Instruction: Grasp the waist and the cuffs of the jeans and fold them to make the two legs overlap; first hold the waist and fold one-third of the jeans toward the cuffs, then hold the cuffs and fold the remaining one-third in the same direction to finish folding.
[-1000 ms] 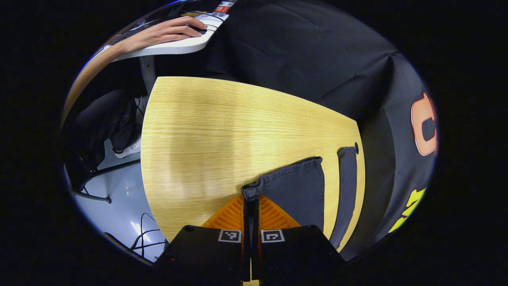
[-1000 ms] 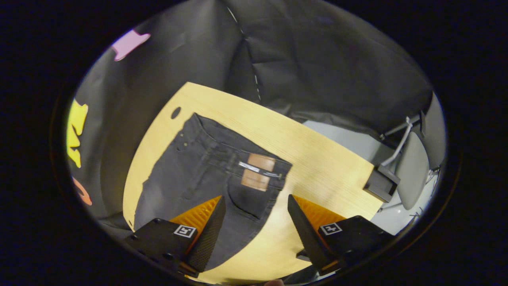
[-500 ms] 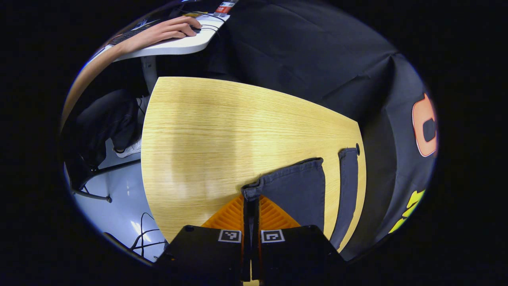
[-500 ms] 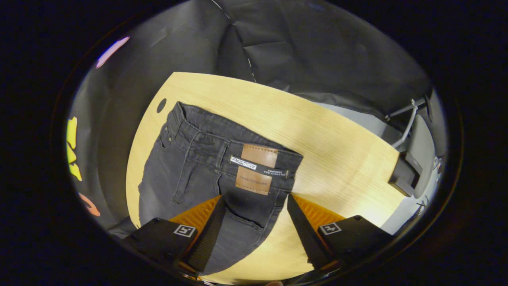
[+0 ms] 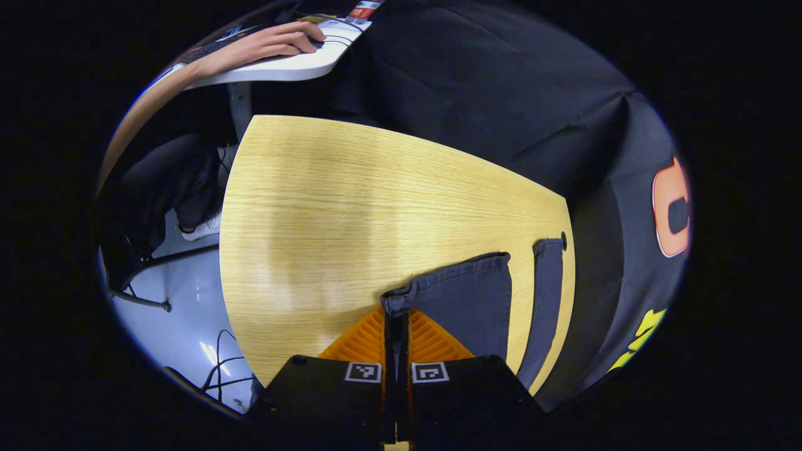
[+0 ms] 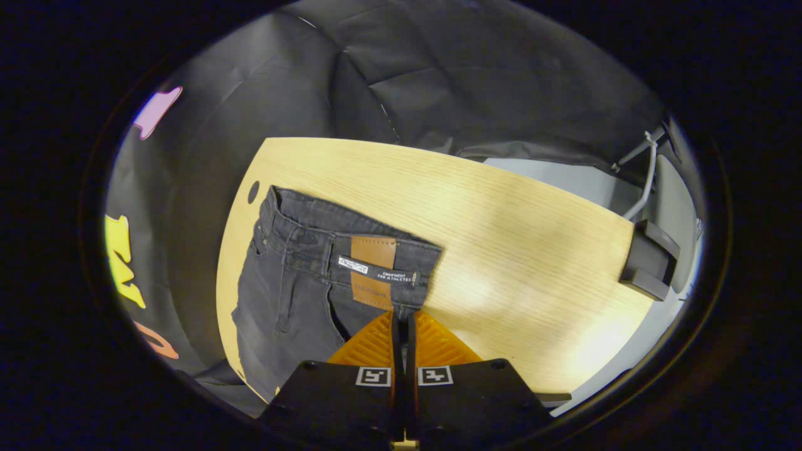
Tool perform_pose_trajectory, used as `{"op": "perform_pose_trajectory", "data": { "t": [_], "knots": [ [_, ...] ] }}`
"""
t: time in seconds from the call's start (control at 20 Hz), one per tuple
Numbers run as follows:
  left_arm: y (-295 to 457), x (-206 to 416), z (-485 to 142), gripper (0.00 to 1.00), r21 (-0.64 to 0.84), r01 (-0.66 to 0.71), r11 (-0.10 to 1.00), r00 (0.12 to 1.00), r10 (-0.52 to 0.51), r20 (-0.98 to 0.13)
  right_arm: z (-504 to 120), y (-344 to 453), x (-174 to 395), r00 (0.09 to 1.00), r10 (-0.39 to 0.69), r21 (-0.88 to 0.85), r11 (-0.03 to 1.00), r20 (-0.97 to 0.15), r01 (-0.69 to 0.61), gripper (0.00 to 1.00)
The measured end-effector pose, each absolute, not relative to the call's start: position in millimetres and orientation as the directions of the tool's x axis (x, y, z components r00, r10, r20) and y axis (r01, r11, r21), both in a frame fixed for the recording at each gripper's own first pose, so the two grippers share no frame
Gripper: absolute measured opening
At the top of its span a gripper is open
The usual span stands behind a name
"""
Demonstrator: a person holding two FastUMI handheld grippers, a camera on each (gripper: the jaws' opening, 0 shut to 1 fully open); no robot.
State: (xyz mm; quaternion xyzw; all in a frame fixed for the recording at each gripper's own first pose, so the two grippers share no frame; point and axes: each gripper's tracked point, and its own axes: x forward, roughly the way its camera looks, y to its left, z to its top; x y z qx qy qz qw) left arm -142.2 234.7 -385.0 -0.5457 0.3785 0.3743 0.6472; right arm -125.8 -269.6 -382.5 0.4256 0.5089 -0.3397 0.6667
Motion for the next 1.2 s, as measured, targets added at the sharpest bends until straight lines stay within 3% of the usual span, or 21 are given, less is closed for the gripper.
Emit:
{"op": "perform_pose_trajectory", "data": {
  "t": [0.2, 0.4, 0.6, 0.75, 1.2],
  "knots": [
    [234, -134, -367, 0.03, -0.461, -0.885, 0.061, 0.464, 0.048, -0.885, -356, -267, -105, 0.335, -0.009, 0.302, 0.408, -0.942, 0.861, 0.0],
    [233, -96, -334, 0.04, -0.566, -0.823, -0.047, 0.567, -0.006, -0.824, -329, -256, -68, 0.444, 0.007, 0.406, 0.414, -0.896, 0.814, 0.01],
    [234, -42, -296, 0.03, -0.624, -0.781, -0.027, 0.624, -0.014, -0.781, -306, -246, -20, 0.545, 0.035, 0.515, 0.386, -0.838, 0.766, 0.0],
    [234, 8, -275, 0.04, -0.662, -0.75, -0.006, 0.662, -0.02, -0.749, -309, -245, 9, 0.556, 0.039, 0.524, 0.394, -0.83, 0.755, 0.01],
    [233, 121, -307, 0.04, -0.577, -0.817, 0.009, 0.577, -0.035, -0.816, -325, -246, 109, 0.587, 0.037, 0.557, 0.369, -0.809, 0.744, 0.01]
  ]
}}
